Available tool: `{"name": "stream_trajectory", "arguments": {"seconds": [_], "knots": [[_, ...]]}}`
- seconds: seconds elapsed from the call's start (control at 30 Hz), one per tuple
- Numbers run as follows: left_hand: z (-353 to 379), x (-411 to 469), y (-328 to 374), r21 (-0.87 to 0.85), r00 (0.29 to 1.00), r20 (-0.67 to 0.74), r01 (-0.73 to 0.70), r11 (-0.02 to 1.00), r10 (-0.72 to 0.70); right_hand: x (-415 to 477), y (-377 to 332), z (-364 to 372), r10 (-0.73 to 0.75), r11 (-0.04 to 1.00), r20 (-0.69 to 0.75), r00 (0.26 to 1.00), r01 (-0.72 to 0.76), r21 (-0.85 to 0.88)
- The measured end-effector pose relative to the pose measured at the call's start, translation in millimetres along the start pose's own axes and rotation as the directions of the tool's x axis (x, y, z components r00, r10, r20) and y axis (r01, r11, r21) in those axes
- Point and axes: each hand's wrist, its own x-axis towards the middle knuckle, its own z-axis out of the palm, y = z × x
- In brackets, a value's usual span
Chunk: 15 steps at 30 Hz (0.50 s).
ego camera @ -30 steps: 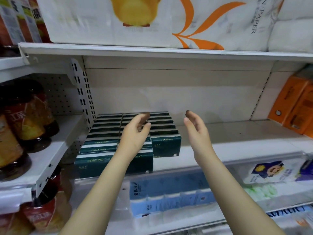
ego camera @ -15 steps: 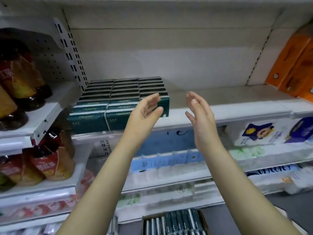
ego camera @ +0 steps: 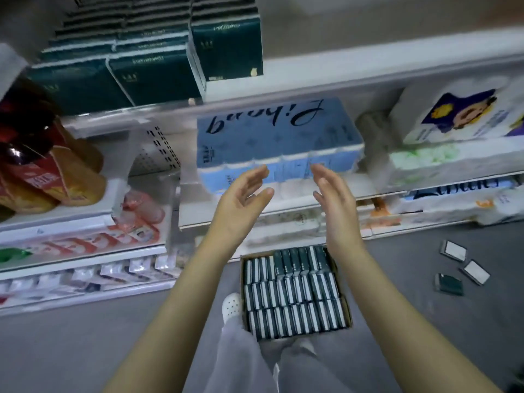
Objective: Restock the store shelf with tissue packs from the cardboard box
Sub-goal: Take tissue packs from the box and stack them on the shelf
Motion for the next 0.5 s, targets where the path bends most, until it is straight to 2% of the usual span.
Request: {"name": "stream_trajectory", "arguments": {"seconds": [0.3, 0.5], "knots": [[4.5, -9.9, -93.8, 0.043, 0.949, 0.045, 0.309, 0.95, -0.311, -24.0, 97.4, -31.8, 0.258, 0.954, 0.009, 0.966, -0.254, -0.161], [3.8, -8.9, -199.3, 0.032, 0.841, -0.002, 0.541, 0.84, -0.542, -30.0, 193.5, -28.5, 0.46, 0.86, 0.018, 0.888, -0.44, -0.257]]}}
